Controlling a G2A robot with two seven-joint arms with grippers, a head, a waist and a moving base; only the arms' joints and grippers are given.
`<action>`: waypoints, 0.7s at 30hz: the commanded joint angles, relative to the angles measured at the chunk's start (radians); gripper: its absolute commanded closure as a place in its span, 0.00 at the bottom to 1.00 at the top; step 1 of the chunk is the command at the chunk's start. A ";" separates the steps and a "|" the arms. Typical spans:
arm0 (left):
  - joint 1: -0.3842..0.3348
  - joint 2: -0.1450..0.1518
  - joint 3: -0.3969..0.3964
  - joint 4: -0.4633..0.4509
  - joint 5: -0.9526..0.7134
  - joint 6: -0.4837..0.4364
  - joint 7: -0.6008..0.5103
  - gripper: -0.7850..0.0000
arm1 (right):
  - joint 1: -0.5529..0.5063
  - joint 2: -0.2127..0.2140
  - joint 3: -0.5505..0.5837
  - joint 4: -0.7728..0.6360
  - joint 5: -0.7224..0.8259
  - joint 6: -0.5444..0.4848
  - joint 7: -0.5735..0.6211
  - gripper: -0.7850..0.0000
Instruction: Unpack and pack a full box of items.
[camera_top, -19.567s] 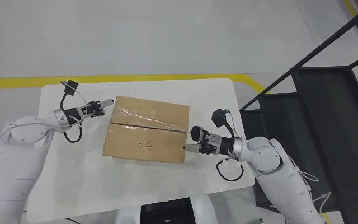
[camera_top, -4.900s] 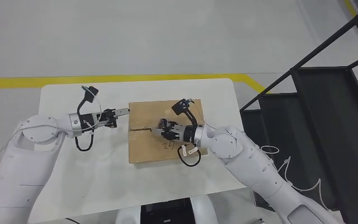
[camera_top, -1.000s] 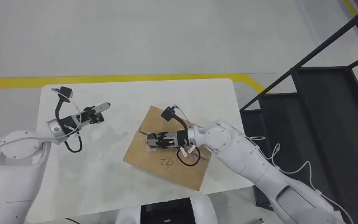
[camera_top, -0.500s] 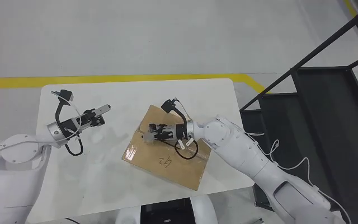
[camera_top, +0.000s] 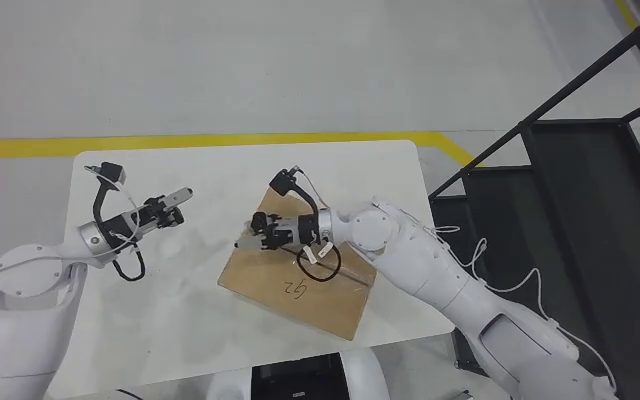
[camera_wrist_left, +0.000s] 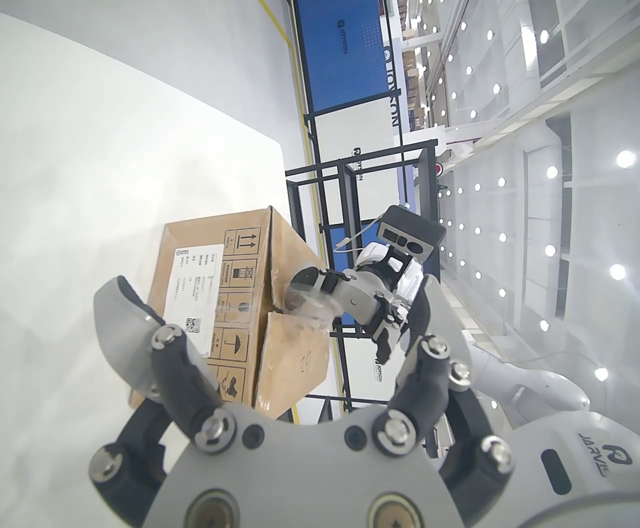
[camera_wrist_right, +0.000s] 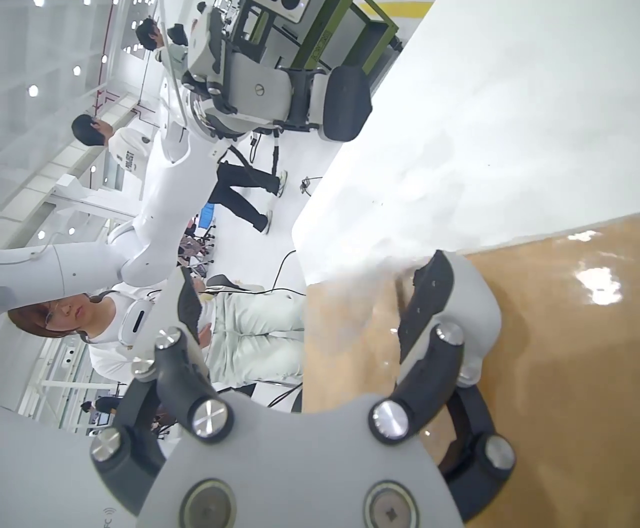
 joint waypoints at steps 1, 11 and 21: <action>0.007 0.001 -0.012 -0.003 -0.001 0.002 0.005 0.00 | 0.010 -0.013 -0.022 0.011 0.017 0.001 -0.004 0.00; 0.029 0.006 -0.045 -0.015 0.003 0.009 0.009 0.00 | 0.047 -0.049 -0.044 0.095 0.063 -0.045 -0.024 0.00; -0.012 0.006 -0.024 -0.043 -0.028 0.005 -0.037 0.00 | -0.178 0.065 0.220 -0.204 0.063 -0.031 0.163 0.00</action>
